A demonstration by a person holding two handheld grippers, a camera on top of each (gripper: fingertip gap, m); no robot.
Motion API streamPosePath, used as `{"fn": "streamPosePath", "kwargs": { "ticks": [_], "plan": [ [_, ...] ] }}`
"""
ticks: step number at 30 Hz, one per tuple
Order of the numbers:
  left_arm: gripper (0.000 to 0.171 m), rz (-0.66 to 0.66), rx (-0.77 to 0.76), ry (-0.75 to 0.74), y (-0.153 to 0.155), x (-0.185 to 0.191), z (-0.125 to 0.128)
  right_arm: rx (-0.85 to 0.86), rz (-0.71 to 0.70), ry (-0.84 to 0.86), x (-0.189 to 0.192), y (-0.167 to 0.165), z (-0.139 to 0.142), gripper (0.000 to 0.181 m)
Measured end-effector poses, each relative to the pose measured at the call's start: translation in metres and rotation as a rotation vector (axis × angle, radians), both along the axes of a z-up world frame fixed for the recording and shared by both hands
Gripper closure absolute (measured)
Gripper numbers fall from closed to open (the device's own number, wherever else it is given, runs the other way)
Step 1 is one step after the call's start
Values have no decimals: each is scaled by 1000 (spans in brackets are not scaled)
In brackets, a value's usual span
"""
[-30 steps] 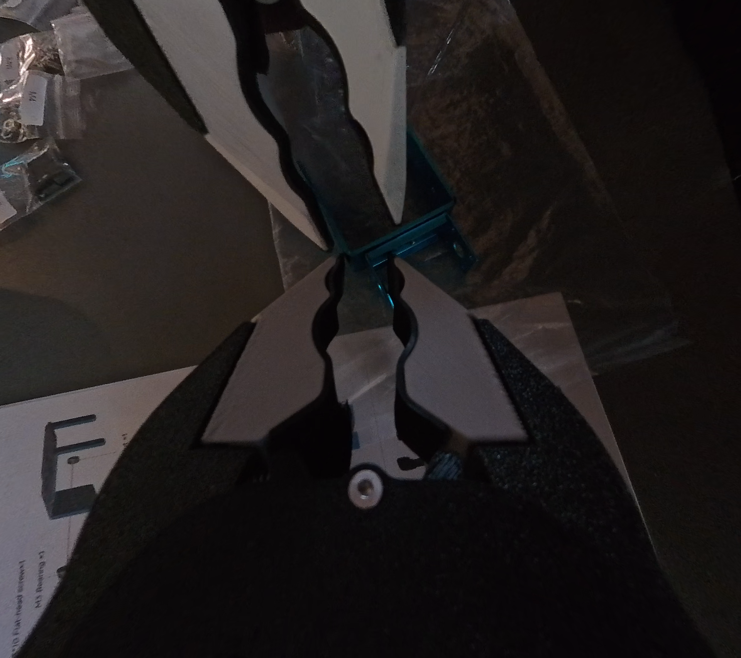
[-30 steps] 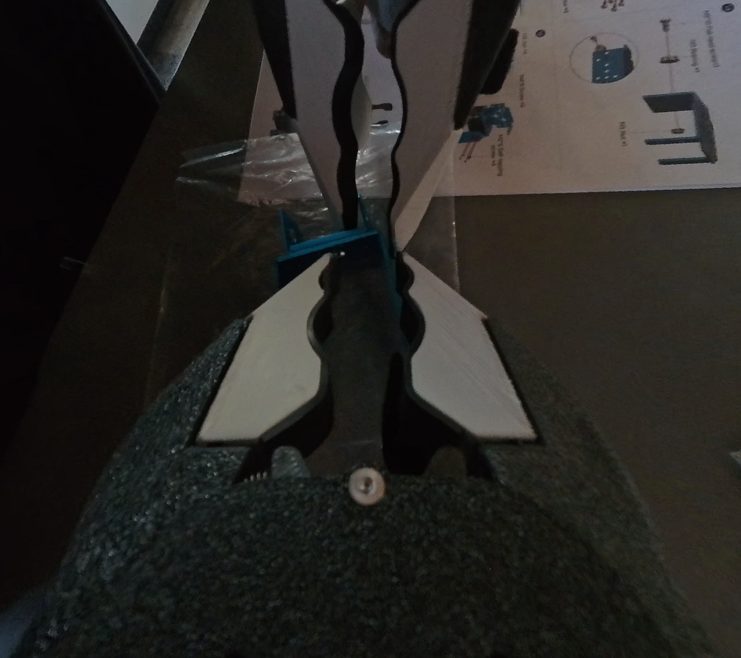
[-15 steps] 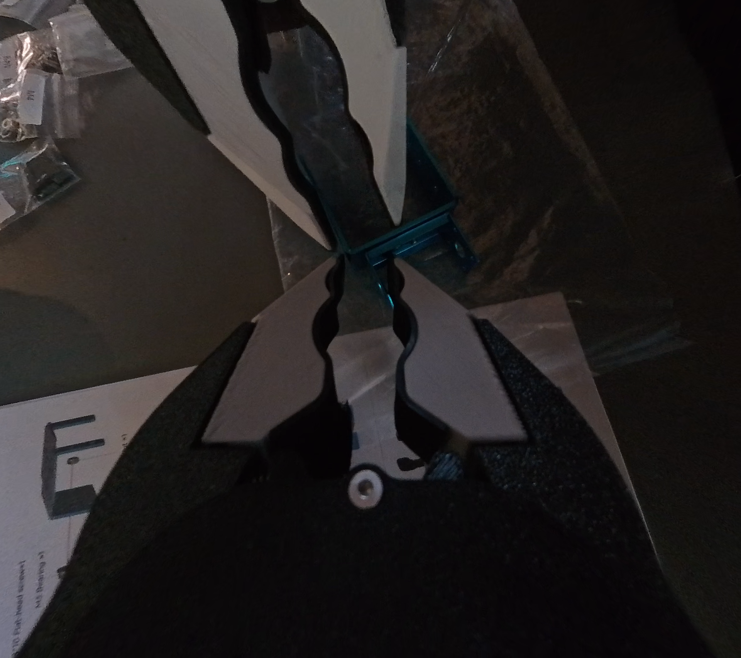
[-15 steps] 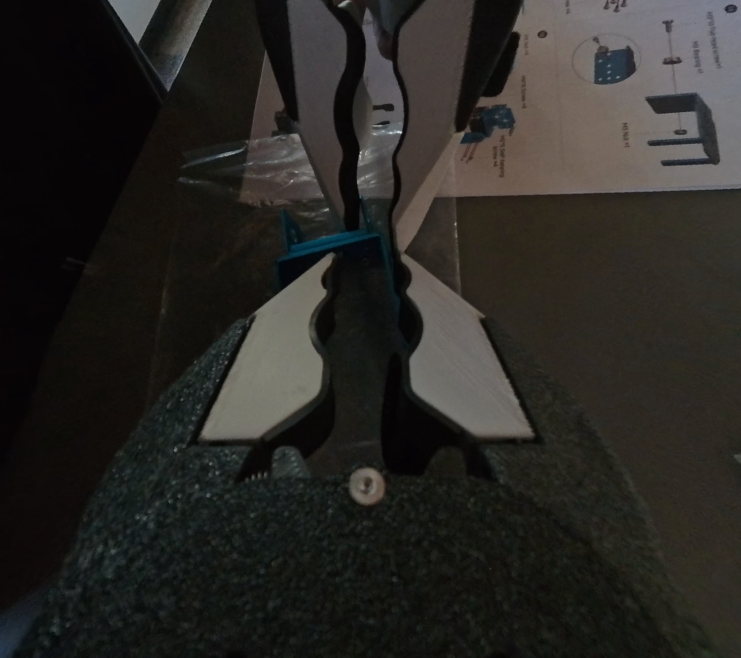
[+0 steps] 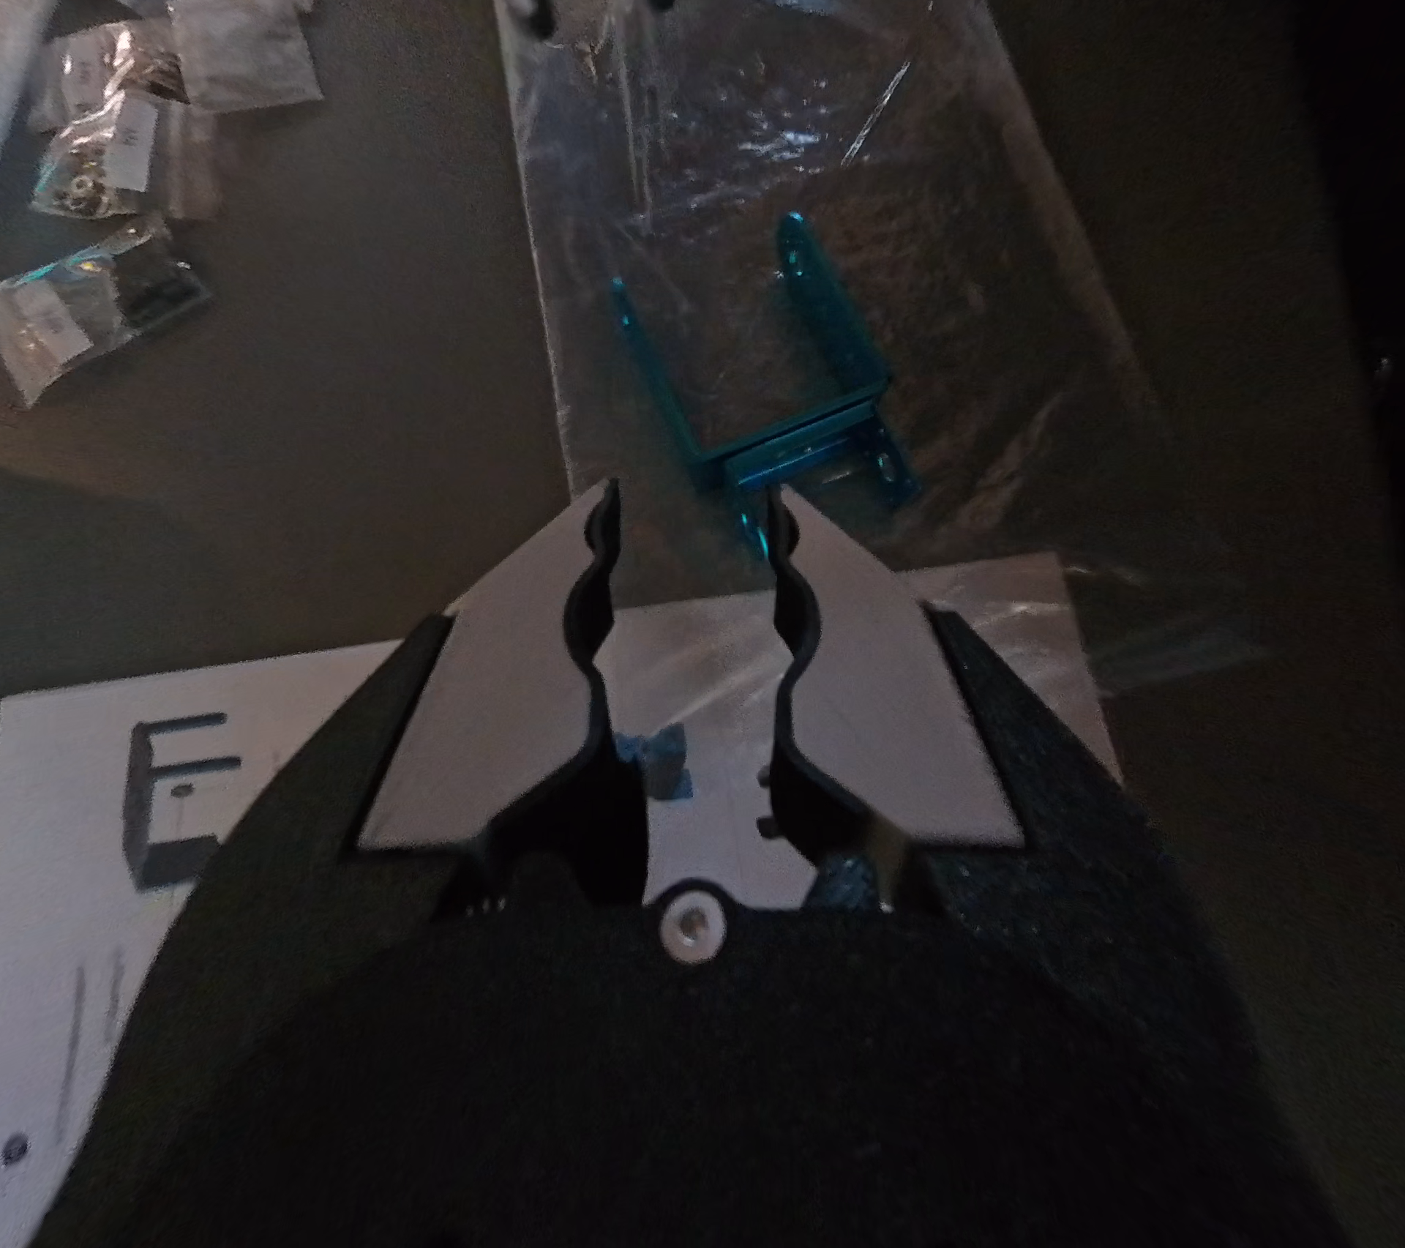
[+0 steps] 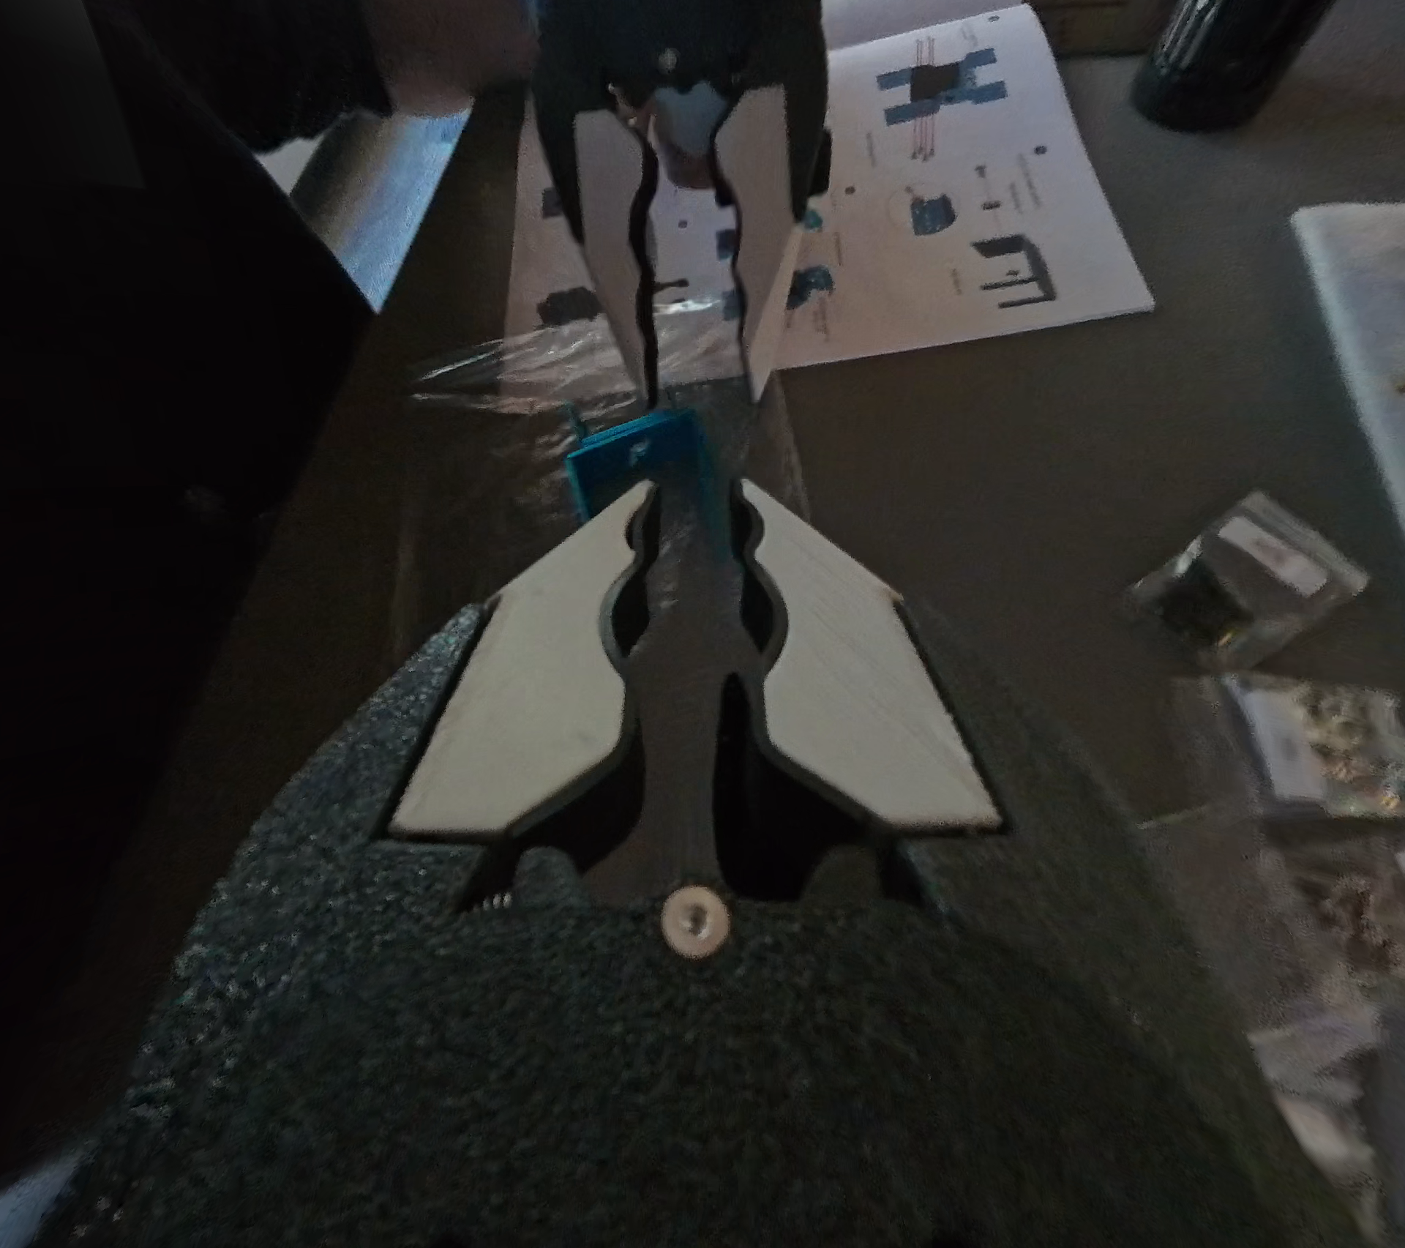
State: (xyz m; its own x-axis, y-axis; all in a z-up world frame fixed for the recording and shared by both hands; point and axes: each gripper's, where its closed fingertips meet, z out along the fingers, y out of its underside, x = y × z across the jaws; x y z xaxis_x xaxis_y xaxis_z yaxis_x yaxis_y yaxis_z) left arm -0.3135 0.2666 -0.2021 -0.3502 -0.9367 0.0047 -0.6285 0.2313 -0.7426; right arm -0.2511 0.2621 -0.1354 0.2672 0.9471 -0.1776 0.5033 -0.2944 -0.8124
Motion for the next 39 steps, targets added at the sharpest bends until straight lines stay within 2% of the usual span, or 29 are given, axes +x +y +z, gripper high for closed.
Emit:
{"fn": "streamPosePath", "kwargs": {
  "ticks": [2,4,5,6,9,13,16,18,21,23,25,28,29,31,32,34,36,39],
  "plan": [
    [129,34,-15,-5,2,-6,9,26,-25,32,7,-24,5,164],
    [127,112,7,-33,7,-11,23,137,-73,60,14,-42,10,166],
    [126,145,8,-65,6,-13,33,227,-114,76,18,-46,12,166],
    [125,194,8,-105,6,-14,43,330,-186,82,25,-42,13,159],
    [125,375,13,-189,1,-17,67,512,-308,78,38,-35,13,167],
    [125,649,30,-254,-16,-27,75,387,-316,61,38,-32,7,150],
    [126,817,18,-305,-46,-41,71,312,-326,77,48,-31,-2,150],
    [130,881,16,-357,-75,-47,69,310,-354,92,57,-27,-3,150],
    [139,910,5,-451,-122,-49,70,293,-377,159,60,-24,6,149],
    [142,913,-14,-504,-149,-46,70,219,-328,171,52,-32,3,141],
    [142,892,-73,-520,-173,-39,64,142,-284,174,44,-39,-2,141],
    [142,880,-153,-522,-192,-32,53,44,-224,276,32,-45,6,145],
    [142,877,-165,-519,-194,-31,50,-8,-186,316,28,-47,9,140],
    [142,885,-160,-492,-190,-31,43,-95,-104,360,19,-48,14,127],
    [142,894,-145,-478,-185,-32,42,-107,-70,334,17,-45,13,129],
    [142,899,-100,-469,-170,-34,47,-86,-20,228,22,-32,9,144],
    [142,874,-88,-482,-153,-35,61,-85,56,160,23,-24,13,146],
    [141,786,-57,-445,-118,-33,82,5,146,-58,28,-8,4,149]
  ]
}}
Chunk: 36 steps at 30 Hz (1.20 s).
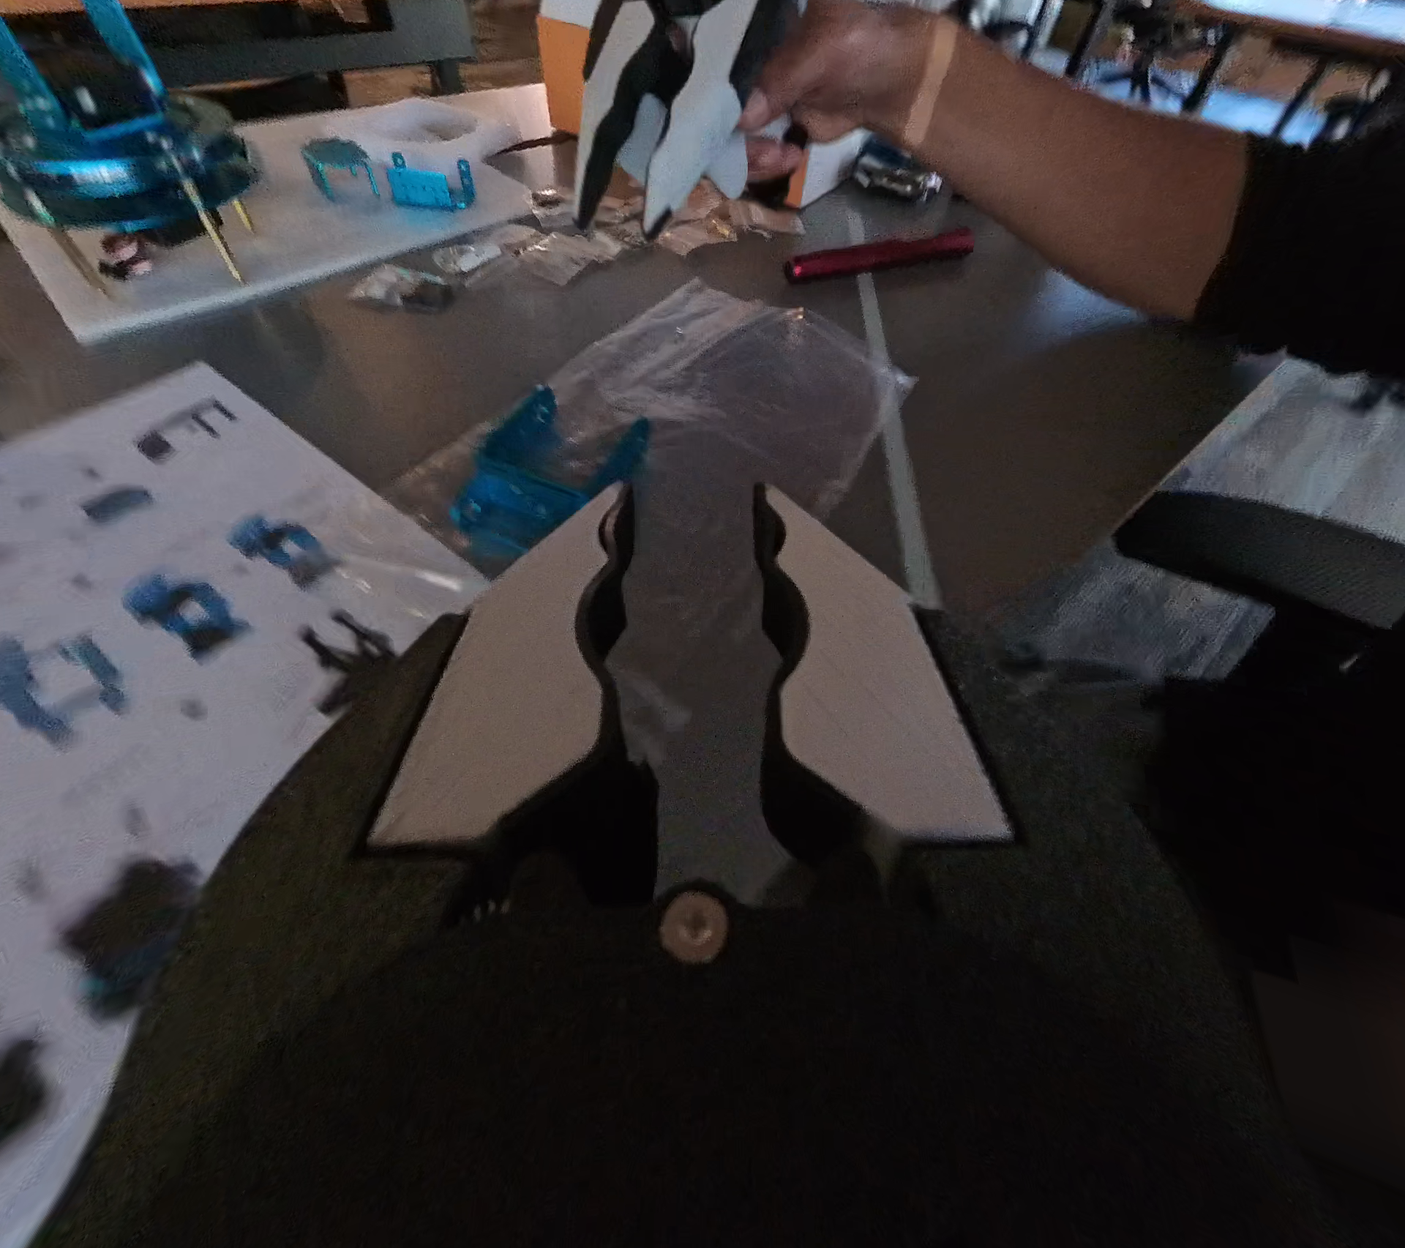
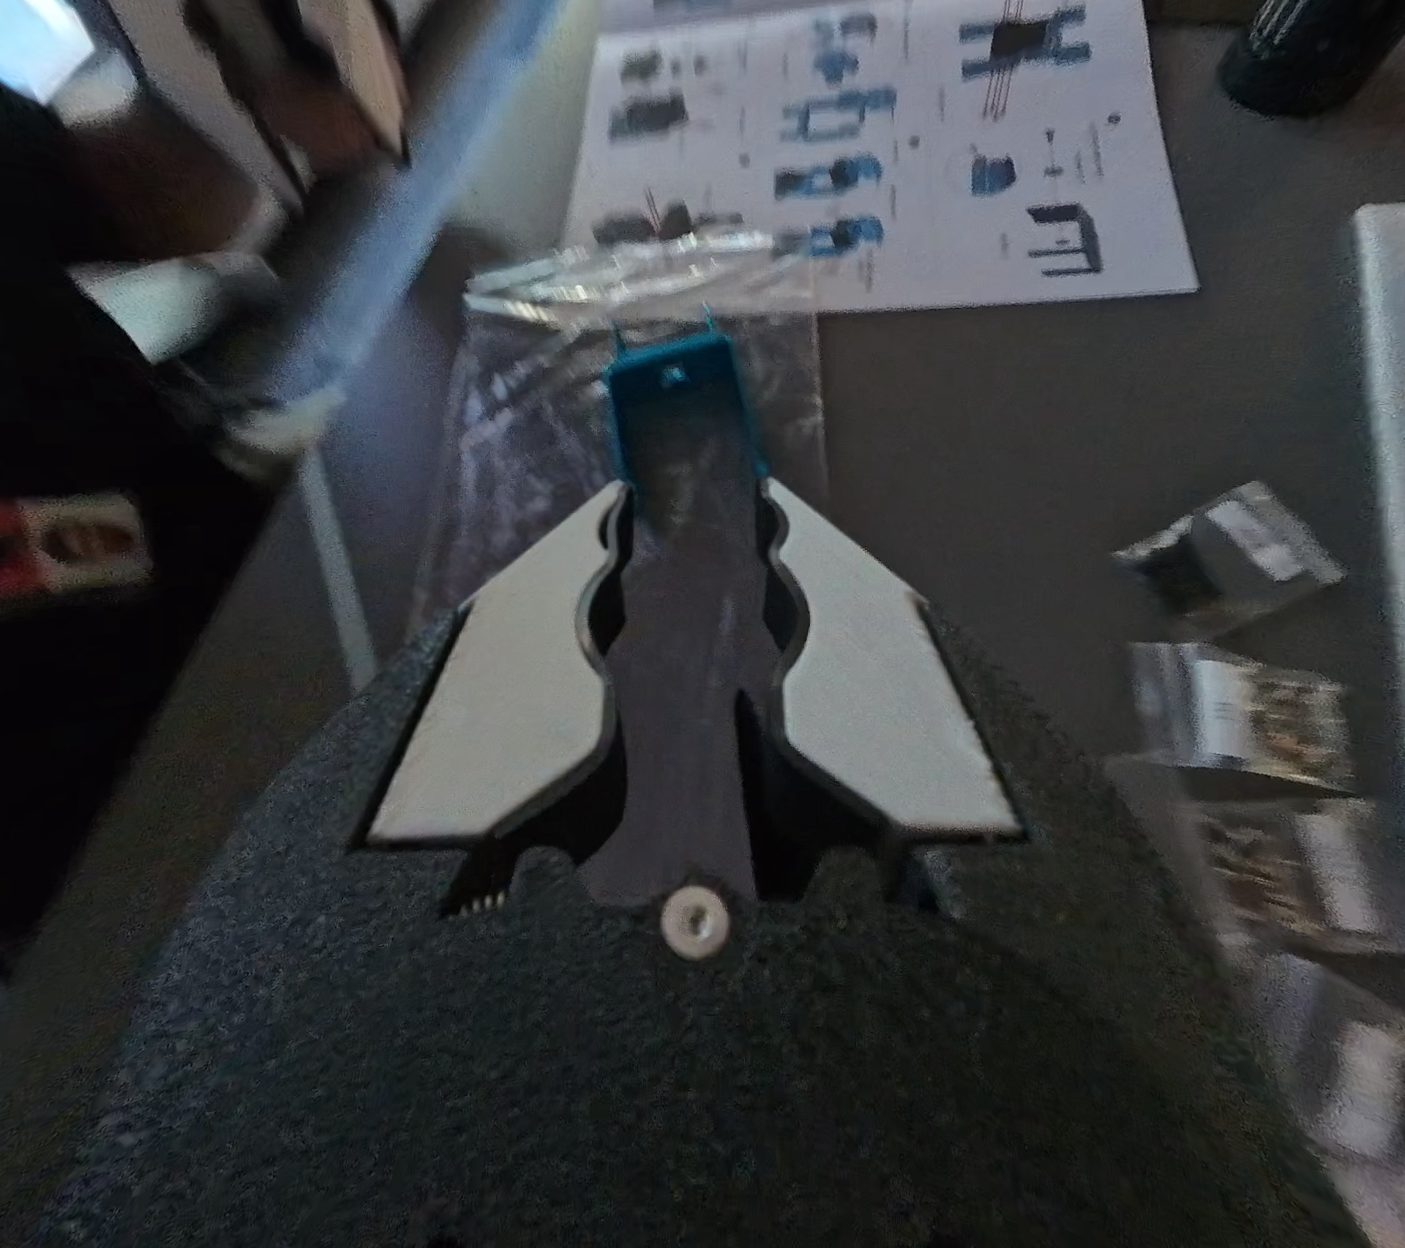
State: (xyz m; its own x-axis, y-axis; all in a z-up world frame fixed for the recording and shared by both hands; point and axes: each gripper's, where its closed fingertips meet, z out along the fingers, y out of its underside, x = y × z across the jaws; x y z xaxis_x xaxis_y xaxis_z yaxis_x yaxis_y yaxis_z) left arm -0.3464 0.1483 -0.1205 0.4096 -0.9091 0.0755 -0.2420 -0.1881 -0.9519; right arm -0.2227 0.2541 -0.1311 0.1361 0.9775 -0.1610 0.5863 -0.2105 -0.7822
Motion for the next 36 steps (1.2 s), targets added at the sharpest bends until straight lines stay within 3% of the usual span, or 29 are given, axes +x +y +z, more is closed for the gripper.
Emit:
{"fn": "streamPosePath", "kwargs": {
  "ticks": [3,7,12,14,20,24,36],
  "plan": [
    [131,-139,39,126,36,8,3,102,64,-191,4,14,-11,150],
    [116,-276,69,299,66,15,-17,105,169,-124,-23,-3,-7,159],
    [104,-338,86,410,64,19,-51,220,242,-183,-42,-15,-27,164],
    [103,-280,96,440,76,19,-60,190,276,-205,-54,-22,-39,164],
    [103,-283,27,492,85,13,-86,225,317,-396,-59,-10,-86,163],
    [115,-305,5,491,90,13,-89,205,330,-374,-66,-5,-80,165],
    [126,-341,36,484,92,21,-91,183,389,-405,-88,0,-81,165]
  ]
}}
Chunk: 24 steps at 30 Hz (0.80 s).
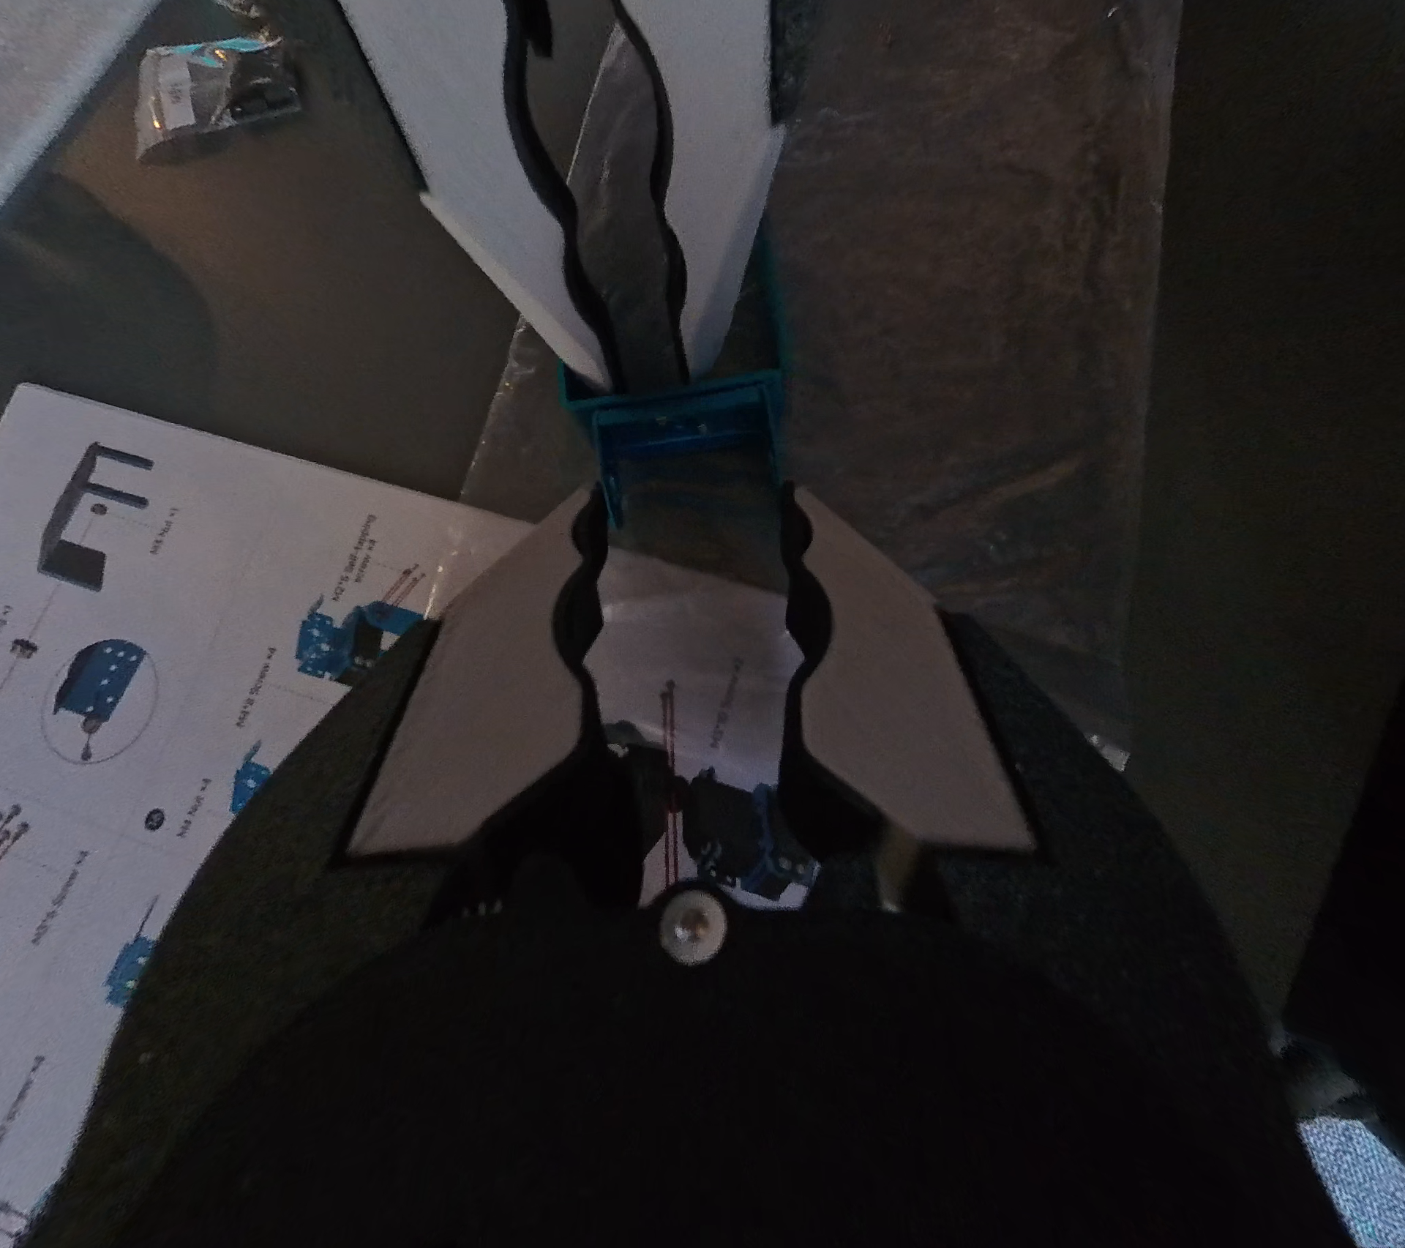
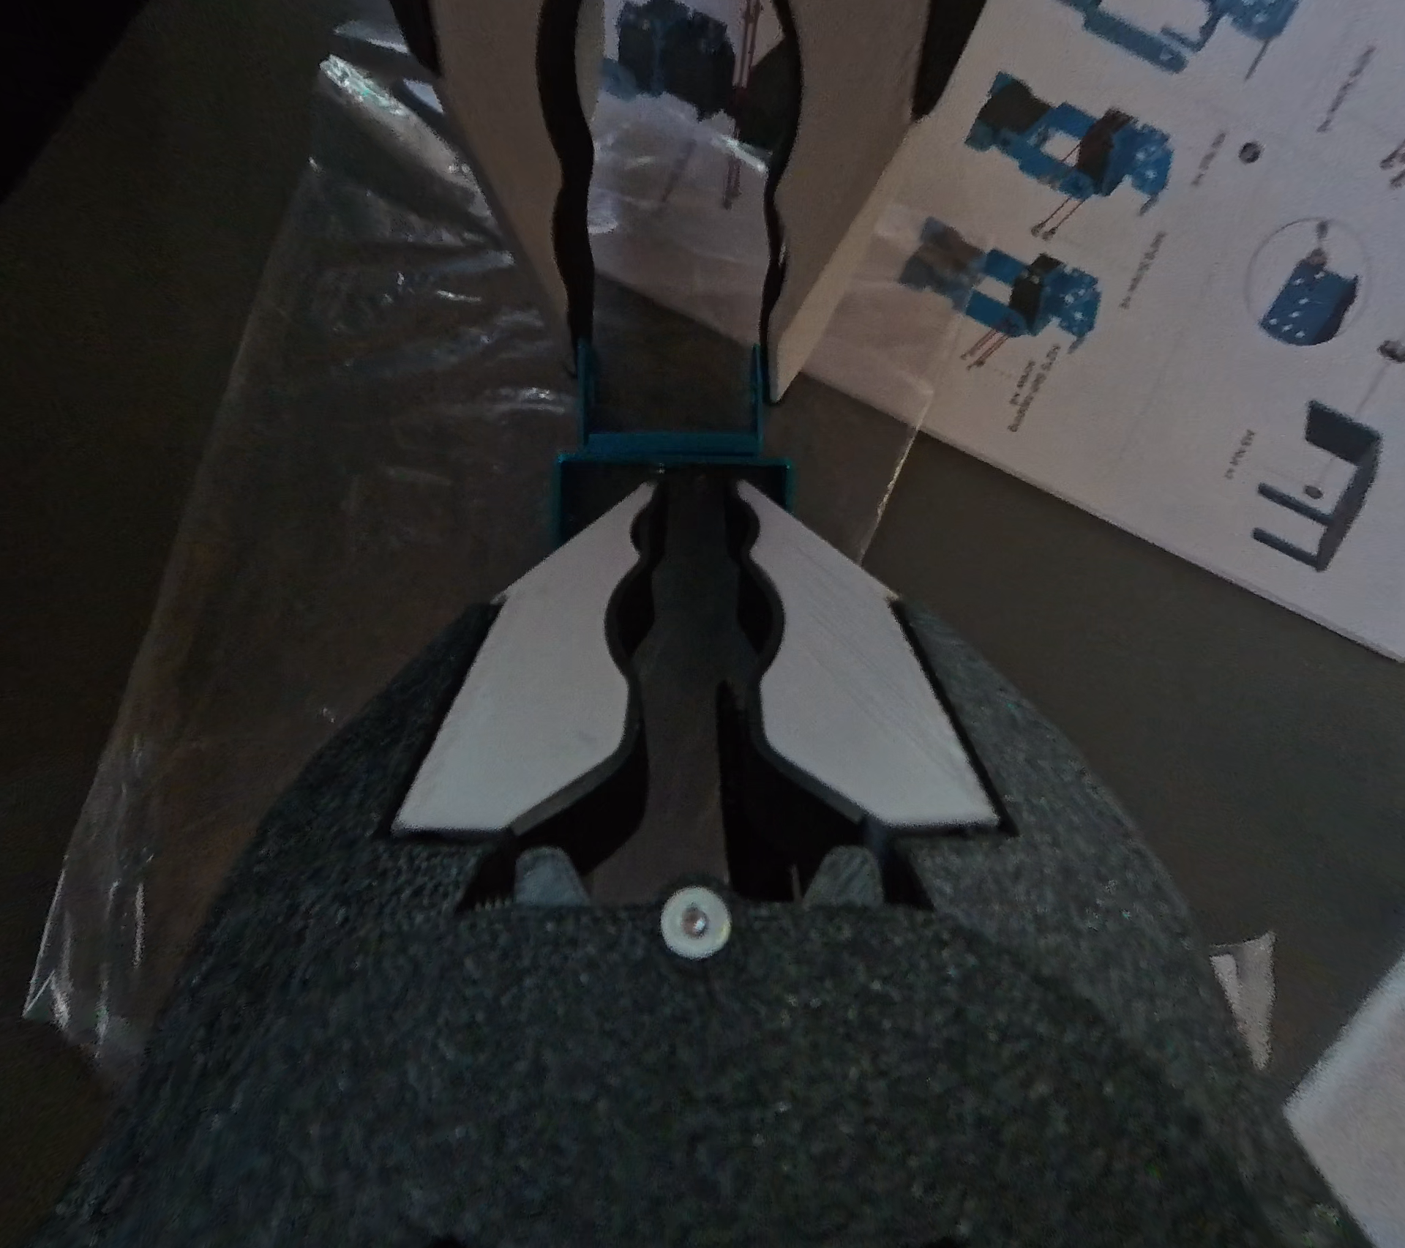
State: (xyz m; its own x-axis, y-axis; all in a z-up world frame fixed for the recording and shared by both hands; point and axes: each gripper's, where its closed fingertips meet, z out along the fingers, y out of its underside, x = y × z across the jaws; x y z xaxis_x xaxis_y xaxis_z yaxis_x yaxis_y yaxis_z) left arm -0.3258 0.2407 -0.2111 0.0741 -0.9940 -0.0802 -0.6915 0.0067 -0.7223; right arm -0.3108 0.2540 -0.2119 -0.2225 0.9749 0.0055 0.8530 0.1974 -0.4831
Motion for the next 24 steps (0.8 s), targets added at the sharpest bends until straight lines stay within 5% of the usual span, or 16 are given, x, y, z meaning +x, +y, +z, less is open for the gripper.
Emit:
{"fn": "streamPosePath", "kwargs": {
  "ticks": [16,22,24],
  "plan": [
    [125,-3,-47,-95,2,-13,16,-102,28,-110,25,1,11,163],
    [124,-130,32,-90,28,-4,18,-208,-100,142,43,20,35,110],
    [124,-232,25,-96,24,4,16,-233,-127,147,46,16,25,108]
  ]
}}
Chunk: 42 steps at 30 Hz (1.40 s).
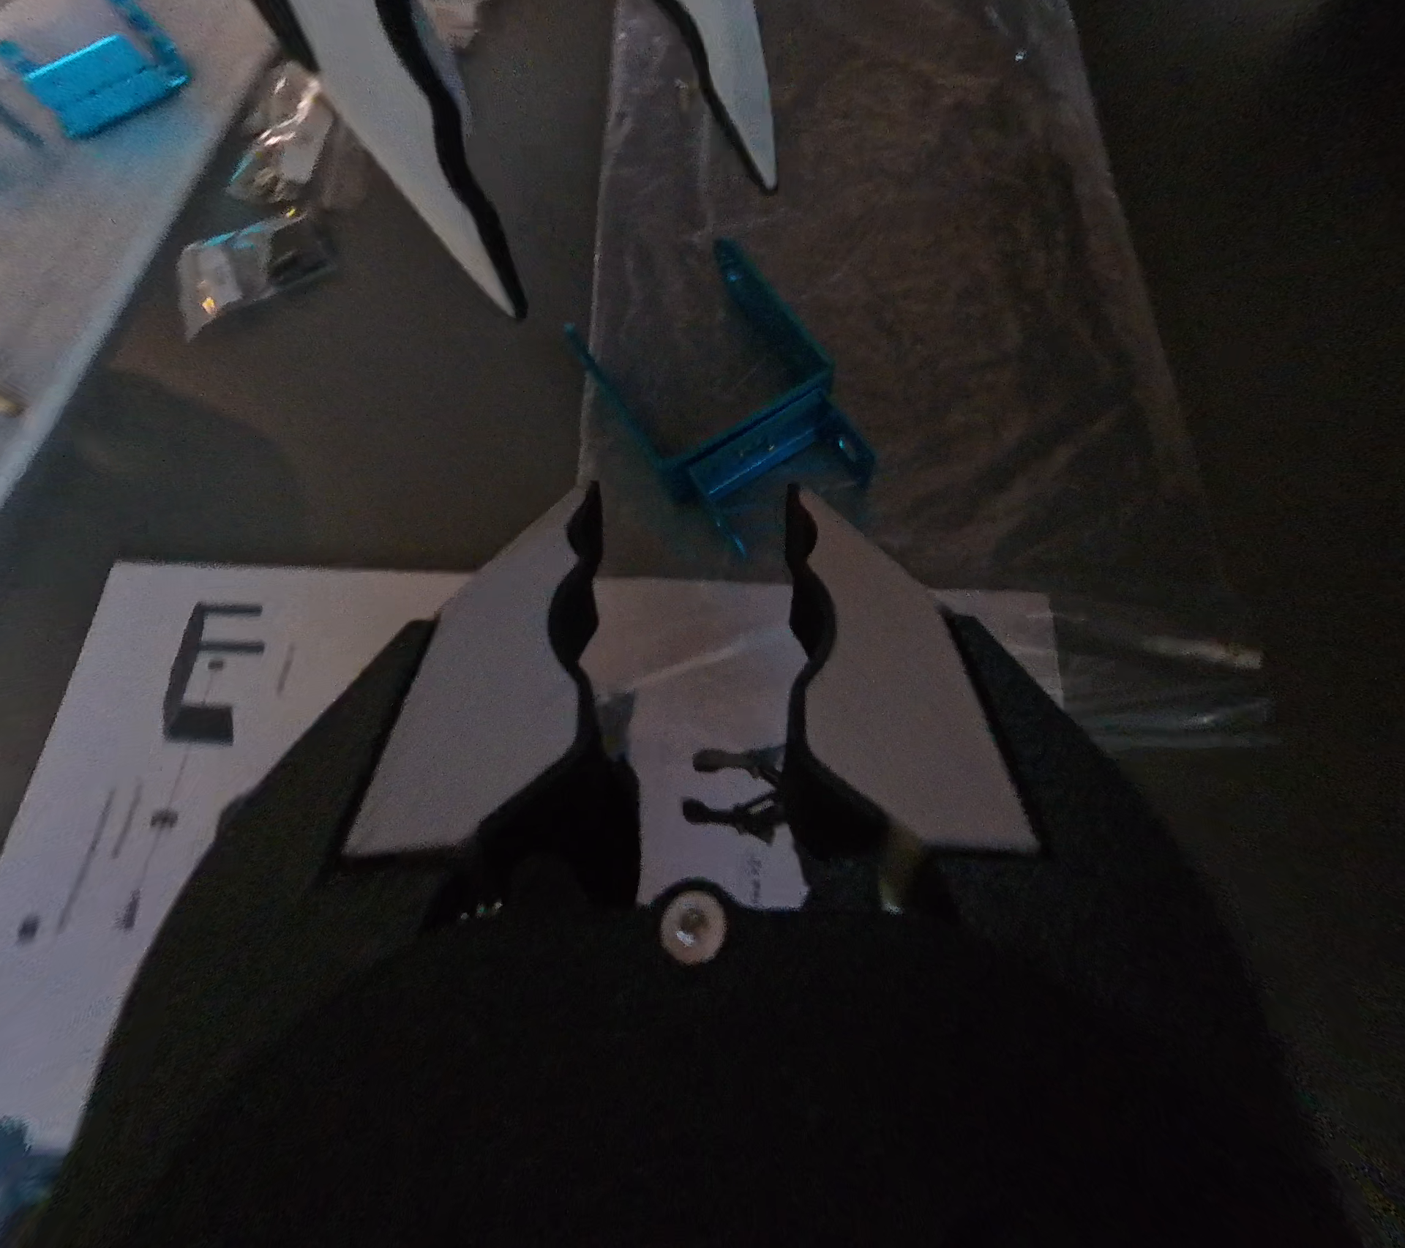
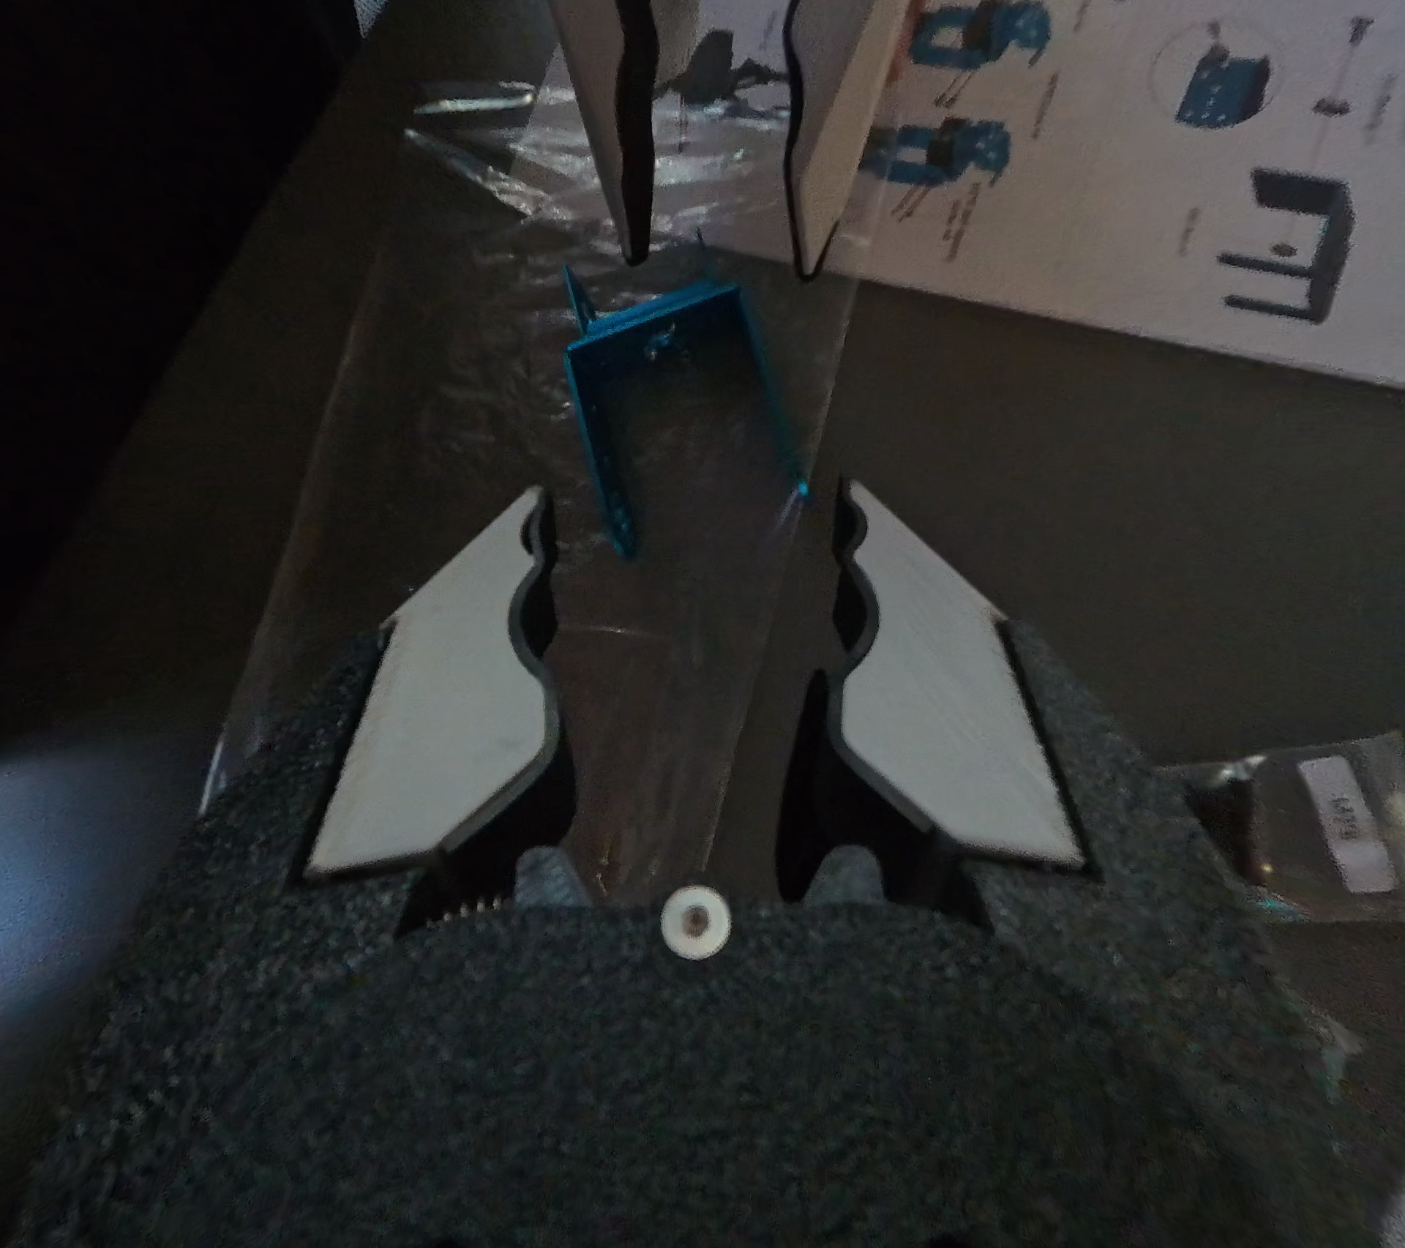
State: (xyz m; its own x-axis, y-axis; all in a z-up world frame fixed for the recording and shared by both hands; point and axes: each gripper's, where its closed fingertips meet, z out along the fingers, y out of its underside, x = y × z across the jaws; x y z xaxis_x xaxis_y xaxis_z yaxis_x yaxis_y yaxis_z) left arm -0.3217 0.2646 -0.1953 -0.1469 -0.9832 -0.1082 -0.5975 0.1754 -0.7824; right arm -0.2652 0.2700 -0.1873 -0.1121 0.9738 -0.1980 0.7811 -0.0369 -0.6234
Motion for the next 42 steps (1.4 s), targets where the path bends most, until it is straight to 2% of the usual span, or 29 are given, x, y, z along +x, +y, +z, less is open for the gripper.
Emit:
{"fn": "streamPosePath", "kwargs": {
  "ticks": [2,5,8,9,14,19,26,31,42],
  "plan": [
    [122,-66,-3,31,-1,6,-4,49,24,5,0,-5,-10,106],
    [118,-130,-26,85,-1,12,-10,103,43,27,-7,-4,-16,116],
    [133,-174,-56,62,-4,16,-10,74,58,11,-10,-5,-19,119],
    [133,-181,-58,59,-4,17,-10,70,64,9,-10,-5,-20,119],
    [140,-158,-62,36,-2,15,-5,33,64,5,-10,-6,-19,119],
    [140,-141,-8,42,-5,13,-10,62,97,3,-11,-7,-20,119],
    [136,-146,-39,88,-9,7,-17,62,100,-10,-10,-7,-20,119],
    [145,-132,-48,61,-6,10,-11,63,102,-11,-11,-8,-20,118],
    [147,-126,-42,89,-12,9,-9,72,134,-24,-14,-18,-16,121]
  ]
}}
